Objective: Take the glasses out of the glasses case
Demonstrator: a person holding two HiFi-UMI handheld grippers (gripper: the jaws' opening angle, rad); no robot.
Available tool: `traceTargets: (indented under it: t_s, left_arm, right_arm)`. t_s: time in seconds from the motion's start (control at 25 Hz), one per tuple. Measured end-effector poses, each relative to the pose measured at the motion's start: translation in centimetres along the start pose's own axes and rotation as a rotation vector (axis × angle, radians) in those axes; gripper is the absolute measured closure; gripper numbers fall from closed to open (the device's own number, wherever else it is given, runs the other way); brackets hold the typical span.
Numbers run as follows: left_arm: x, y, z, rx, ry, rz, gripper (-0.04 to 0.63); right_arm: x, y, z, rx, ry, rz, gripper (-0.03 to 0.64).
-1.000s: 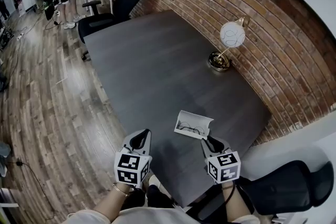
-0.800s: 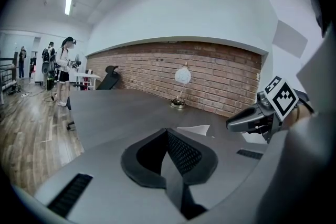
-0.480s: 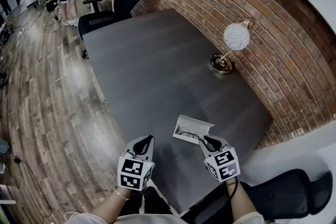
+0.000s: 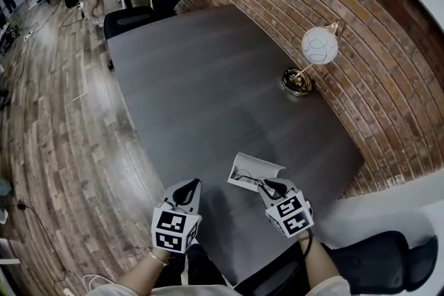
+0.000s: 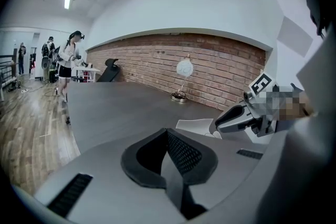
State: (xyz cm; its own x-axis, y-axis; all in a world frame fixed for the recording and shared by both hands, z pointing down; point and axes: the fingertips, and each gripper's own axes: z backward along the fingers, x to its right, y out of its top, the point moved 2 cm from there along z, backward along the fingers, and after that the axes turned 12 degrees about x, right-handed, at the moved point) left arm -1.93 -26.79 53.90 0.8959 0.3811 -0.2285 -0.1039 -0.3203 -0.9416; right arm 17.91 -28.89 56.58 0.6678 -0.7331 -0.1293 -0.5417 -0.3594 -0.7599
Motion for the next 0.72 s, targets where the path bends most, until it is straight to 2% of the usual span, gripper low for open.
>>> traceTargets:
  t_s: [0.72]
  left_arm:
    - [-2.4,-1.5,0.2,-0.013,0.08,0.059,0.578]
  right_arm:
    - [-0.3,-1.1,-3.9,-0.135,0.226,0.112,0.528]
